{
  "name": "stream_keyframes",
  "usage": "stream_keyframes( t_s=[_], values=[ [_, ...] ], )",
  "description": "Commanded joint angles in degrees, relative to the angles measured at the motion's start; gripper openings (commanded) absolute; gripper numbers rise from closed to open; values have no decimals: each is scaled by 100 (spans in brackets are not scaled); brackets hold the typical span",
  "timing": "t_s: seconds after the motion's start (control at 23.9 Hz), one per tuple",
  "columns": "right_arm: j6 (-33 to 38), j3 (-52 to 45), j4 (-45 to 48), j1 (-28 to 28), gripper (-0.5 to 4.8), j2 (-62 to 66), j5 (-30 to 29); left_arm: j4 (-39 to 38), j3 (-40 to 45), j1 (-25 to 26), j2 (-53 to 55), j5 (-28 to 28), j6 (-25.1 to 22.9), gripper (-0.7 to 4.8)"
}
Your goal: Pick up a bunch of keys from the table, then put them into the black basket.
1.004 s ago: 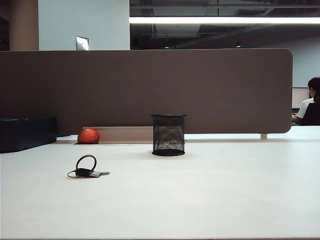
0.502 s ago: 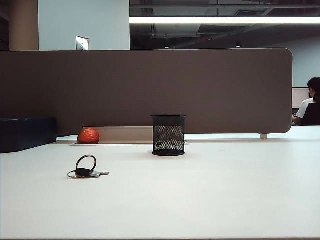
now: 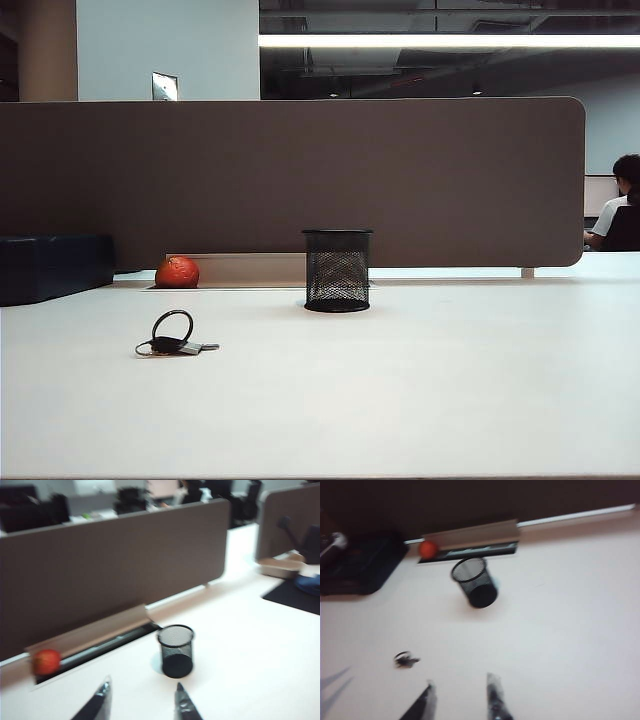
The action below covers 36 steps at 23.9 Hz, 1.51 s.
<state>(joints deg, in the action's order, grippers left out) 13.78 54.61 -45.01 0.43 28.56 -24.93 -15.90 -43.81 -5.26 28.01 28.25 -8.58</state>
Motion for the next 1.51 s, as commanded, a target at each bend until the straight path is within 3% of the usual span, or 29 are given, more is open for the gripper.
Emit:
stream_keyframes(
  t_s=[0.04,0.17,0.33,0.54,0.63,0.79,1.05,1.17,1.51],
  values=[
    [398,26,-72,7,182,166,-577,-70,-286,-7,452,413,-157,227],
    [439,26,-313,7,183,286,-754,-179,-516,-7,839,560,-328,257],
    [444,26,-743,7,265,470,-1029,-400,-863,-7,1449,621,-356,312],
    [592,28,-944,7,285,763,-1502,-826,-918,-11,1967,1294,-363,324],
    [595,28,-944,7,285,883,-1624,-1062,-918,-11,2122,1311,-389,405],
    [590,28,-933,7,285,1117,-1637,-1344,-918,-11,2426,1296,-949,408],
    [588,24,-920,9,286,1224,-1637,-1617,-918,-122,3193,1292,-1290,408],
    [590,24,-920,11,349,1224,-1635,-1622,-918,-254,3554,1270,-1408,408],
    [588,22,-922,13,349,1222,-1635,-1582,-918,-844,4468,490,-1939,408]
  ],
)
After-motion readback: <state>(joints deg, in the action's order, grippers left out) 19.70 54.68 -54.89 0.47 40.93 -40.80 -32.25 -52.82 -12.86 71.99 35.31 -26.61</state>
